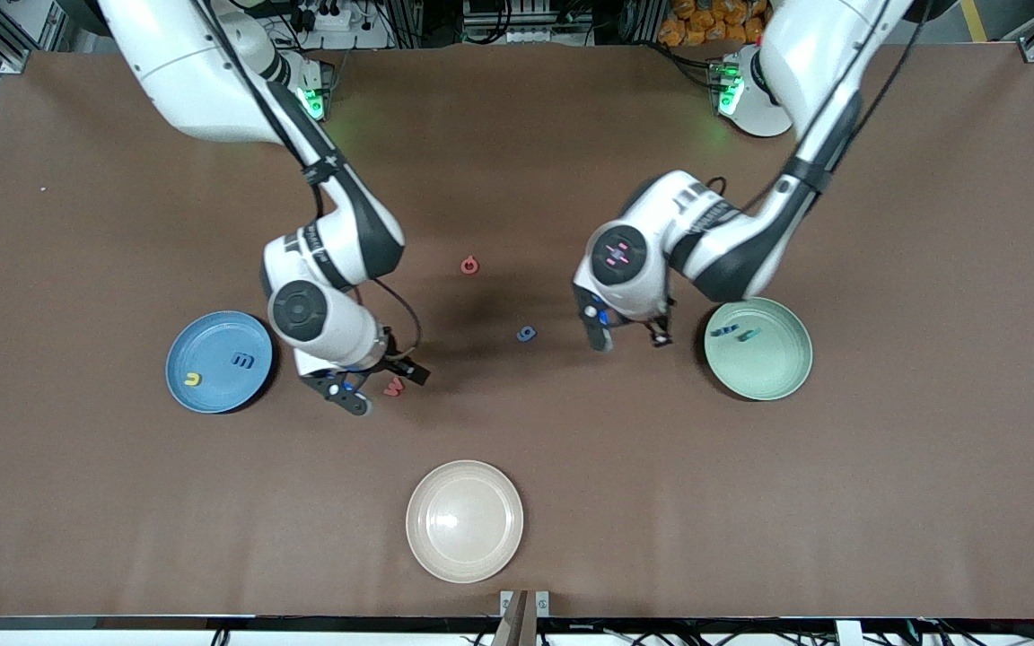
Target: Sort upper and lower case letters into plates
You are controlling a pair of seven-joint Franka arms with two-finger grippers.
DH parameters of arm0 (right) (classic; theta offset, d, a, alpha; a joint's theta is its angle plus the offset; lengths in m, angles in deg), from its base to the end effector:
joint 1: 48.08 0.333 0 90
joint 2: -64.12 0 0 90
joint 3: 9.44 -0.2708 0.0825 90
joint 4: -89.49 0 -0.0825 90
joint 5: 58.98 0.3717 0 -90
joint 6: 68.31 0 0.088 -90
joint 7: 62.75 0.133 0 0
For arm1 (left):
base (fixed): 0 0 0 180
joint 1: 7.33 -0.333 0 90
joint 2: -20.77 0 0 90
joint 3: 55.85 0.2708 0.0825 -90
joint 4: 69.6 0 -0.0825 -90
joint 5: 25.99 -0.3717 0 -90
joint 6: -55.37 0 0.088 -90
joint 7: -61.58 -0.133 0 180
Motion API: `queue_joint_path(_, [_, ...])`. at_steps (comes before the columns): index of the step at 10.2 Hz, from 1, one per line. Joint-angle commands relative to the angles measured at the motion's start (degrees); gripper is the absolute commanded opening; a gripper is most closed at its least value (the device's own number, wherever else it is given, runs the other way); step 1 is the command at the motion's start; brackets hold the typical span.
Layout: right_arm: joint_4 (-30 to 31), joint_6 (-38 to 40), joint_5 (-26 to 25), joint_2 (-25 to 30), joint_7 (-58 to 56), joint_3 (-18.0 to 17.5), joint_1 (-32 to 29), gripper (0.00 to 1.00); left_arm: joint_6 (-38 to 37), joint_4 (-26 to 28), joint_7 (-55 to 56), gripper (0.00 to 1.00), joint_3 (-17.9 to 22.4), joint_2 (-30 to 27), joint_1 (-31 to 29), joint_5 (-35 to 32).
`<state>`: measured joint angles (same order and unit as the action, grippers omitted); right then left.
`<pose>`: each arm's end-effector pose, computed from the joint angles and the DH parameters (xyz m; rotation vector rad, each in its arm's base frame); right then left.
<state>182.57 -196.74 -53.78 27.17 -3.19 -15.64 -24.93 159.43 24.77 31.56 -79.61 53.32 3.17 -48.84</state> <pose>0.5679 0.3189 0.1911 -2.9187 0.9116 0.1733 0.5256 -0.2917 0.2265 -2.3772 1.7459 0.4942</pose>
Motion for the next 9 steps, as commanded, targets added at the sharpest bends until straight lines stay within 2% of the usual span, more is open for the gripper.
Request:
queue_joint_path(1, [-3.6, 0.2, 0.6, -3.3, 10.4, 0.3, 4.2, 1.00, 0.5, 4.7, -5.9, 0.21, -0.5, -2.5, -7.9, 1.3])
queue_joint_path(4, [-8.7, 0.2, 0.5, -6.5, 22.3, 0.3, 9.3, 1.00, 3.3, 6.6, -11.8, 0.20, -0.5, -1.8, -16.2, 1.1])
queue_joint_path(5, [-10.9, 0.0, 0.4, -8.1, 26.1, 0.3, 10.9, 1.00, 5.6, 6.9, -12.9, 0.16, -0.3, -1.2, -17.4, 0.5])
queue_joint_path(9, [-12.5, -5.2, -0.2, -11.9, 30.8, 0.6, 14.8, 1.00, 9.4, 7.4, -13.0, 0.18, -0.3, 0.9, -20.3, -2.5])
